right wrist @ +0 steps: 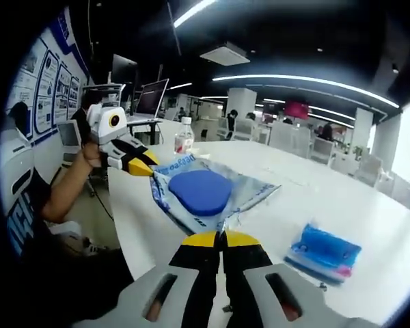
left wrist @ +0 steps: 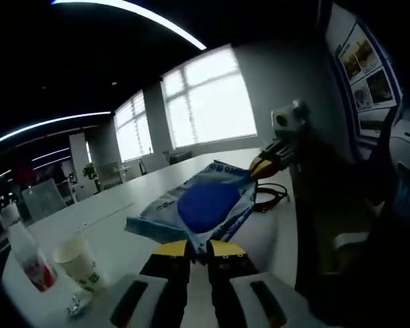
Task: Arrange the tabletop items into an orderly group along one side of the table until the central work area is clear of visible clutter.
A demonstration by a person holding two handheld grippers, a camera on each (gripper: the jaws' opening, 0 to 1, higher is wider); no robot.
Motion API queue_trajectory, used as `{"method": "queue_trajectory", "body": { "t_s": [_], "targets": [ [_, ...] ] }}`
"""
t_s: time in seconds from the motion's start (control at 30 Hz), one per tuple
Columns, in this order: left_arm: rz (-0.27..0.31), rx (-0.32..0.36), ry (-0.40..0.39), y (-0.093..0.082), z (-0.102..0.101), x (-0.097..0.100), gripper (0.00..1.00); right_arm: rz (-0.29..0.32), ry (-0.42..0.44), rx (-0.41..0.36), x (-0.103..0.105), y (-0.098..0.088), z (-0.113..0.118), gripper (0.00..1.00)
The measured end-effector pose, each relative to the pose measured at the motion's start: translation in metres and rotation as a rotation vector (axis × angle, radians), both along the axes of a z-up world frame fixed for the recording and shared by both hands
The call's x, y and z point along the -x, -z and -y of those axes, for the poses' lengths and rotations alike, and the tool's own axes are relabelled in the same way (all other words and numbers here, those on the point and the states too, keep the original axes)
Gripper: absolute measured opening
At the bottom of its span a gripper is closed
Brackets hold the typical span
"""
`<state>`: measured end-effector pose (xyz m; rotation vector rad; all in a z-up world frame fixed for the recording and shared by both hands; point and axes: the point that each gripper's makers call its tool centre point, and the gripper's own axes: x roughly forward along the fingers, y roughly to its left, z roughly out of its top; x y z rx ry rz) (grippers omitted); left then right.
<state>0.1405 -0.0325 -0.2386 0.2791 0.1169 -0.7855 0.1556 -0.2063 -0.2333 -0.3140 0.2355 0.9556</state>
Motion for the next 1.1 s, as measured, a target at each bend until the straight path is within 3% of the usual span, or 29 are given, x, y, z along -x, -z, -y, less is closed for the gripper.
{"method": "queue_trajectory", "body": {
  "t_s": [0.5,1.1],
  "targets": [
    [-0.008,0.007,-0.059,0.003,-0.012,-0.037,0.08,0.008,0.031,-0.001,-0.043,-0.001,-0.013,0.0],
    [-0.028,-0.009,-0.102,0.011,-0.02,-0.069,0.08,-0.005,0.054,-0.002,-0.072,0.003,-0.021,0.0]
  ]
}}
